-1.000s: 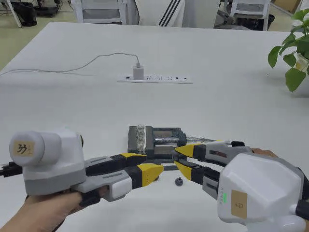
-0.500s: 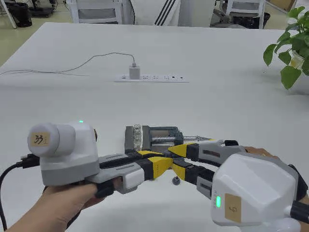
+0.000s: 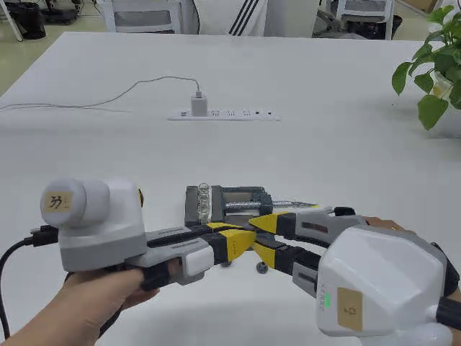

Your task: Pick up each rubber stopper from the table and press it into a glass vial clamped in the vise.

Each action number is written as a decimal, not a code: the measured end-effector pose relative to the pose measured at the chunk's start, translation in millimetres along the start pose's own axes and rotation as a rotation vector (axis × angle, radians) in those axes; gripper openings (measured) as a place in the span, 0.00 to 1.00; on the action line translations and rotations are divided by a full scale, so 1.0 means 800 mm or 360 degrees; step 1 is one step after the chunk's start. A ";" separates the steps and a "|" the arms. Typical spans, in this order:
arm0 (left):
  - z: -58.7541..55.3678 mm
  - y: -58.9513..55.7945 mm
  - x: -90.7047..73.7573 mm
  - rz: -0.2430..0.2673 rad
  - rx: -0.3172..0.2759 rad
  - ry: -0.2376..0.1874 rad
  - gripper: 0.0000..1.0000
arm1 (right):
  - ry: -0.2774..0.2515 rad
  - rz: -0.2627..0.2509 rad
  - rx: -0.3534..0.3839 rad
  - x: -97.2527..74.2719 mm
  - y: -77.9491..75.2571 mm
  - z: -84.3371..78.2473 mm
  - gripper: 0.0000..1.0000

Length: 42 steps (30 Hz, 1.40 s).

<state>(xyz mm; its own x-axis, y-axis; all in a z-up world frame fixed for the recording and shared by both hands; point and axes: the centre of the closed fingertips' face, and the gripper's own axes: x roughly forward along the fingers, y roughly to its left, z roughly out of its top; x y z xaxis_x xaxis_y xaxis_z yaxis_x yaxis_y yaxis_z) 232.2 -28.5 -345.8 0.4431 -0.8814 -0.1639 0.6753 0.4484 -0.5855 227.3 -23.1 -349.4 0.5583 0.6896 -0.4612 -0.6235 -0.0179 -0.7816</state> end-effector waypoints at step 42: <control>-0.064 0.013 -0.023 0.0004 0.0721 0.0506 0.04 | -0.0123 0.0634 0.0948 -0.013 0.062 -0.011 0.41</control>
<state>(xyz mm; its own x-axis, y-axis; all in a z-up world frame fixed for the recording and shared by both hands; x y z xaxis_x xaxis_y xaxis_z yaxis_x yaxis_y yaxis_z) 201.0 -14.8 -389.6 0.2925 -0.8502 -0.4377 0.8918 0.4078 -0.1961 195.1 -37.5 -386.9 0.1995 0.7626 -0.6154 -0.9767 0.1037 -0.1881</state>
